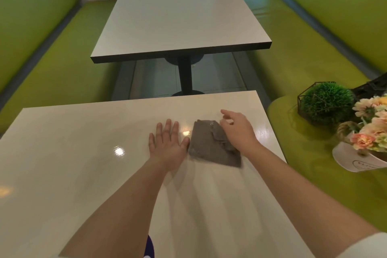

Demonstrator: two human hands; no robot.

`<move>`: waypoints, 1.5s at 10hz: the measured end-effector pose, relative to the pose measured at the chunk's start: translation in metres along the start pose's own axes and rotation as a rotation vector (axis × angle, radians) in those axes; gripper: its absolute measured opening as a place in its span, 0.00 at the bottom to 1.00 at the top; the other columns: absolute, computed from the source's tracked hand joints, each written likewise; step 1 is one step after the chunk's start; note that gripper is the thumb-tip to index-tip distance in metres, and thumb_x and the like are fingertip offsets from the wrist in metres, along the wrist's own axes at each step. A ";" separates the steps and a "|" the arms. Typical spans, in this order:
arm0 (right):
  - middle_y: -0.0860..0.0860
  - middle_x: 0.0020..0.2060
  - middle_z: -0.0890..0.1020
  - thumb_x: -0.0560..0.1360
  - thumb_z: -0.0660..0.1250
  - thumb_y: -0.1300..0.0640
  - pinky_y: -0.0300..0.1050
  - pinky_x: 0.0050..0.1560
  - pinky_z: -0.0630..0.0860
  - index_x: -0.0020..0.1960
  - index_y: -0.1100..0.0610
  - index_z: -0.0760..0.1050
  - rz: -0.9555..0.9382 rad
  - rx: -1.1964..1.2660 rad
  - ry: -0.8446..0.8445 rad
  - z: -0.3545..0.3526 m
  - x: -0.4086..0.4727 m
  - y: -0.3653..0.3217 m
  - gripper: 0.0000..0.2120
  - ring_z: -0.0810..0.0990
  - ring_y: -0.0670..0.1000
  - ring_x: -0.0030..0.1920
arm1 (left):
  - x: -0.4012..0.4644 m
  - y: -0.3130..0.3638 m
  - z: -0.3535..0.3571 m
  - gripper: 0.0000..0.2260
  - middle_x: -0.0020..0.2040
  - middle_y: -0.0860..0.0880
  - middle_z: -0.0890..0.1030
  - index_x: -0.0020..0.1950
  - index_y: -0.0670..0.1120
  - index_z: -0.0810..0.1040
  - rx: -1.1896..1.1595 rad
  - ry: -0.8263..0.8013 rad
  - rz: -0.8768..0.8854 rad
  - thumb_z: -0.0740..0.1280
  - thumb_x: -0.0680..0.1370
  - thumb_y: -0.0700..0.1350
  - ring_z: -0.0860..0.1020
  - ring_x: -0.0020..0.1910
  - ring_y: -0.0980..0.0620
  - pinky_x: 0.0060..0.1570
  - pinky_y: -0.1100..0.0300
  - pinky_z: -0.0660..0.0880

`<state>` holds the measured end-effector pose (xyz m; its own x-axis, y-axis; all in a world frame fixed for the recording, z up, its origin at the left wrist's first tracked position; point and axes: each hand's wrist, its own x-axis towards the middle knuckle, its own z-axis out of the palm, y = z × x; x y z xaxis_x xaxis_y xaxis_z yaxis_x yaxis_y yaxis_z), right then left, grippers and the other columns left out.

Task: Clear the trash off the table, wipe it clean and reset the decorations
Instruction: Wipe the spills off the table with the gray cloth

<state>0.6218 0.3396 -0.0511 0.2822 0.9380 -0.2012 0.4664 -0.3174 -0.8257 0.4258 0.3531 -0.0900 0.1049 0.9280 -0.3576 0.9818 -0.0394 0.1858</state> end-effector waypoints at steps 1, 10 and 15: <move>0.47 0.60 0.73 0.79 0.63 0.53 0.40 0.54 0.71 0.66 0.49 0.75 -0.227 -0.233 0.249 0.005 -0.017 0.012 0.15 0.68 0.46 0.61 | 0.000 0.000 0.001 0.28 0.78 0.53 0.34 0.79 0.54 0.36 -0.009 0.011 -0.003 0.43 0.82 0.60 0.31 0.76 0.49 0.74 0.46 0.33; 0.49 0.77 0.58 0.80 0.37 0.43 0.49 0.78 0.46 0.79 0.50 0.55 -0.319 -0.701 0.040 0.027 -0.014 0.051 0.31 0.53 0.52 0.77 | 0.000 -0.001 0.004 0.28 0.79 0.54 0.34 0.79 0.54 0.36 0.001 0.033 0.004 0.43 0.82 0.60 0.32 0.77 0.49 0.74 0.46 0.34; 0.48 0.80 0.47 0.84 0.43 0.43 0.51 0.76 0.37 0.79 0.43 0.48 -0.405 -0.754 -0.162 0.081 0.077 -0.012 0.24 0.42 0.51 0.79 | 0.002 -0.003 0.003 0.29 0.78 0.54 0.32 0.78 0.54 0.34 -0.010 0.027 0.014 0.42 0.82 0.62 0.30 0.76 0.50 0.74 0.46 0.32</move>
<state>0.5697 0.4269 -0.0989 -0.1216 0.9888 -0.0870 0.9521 0.0914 -0.2919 0.4231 0.3542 -0.0939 0.1138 0.9371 -0.3300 0.9787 -0.0487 0.1992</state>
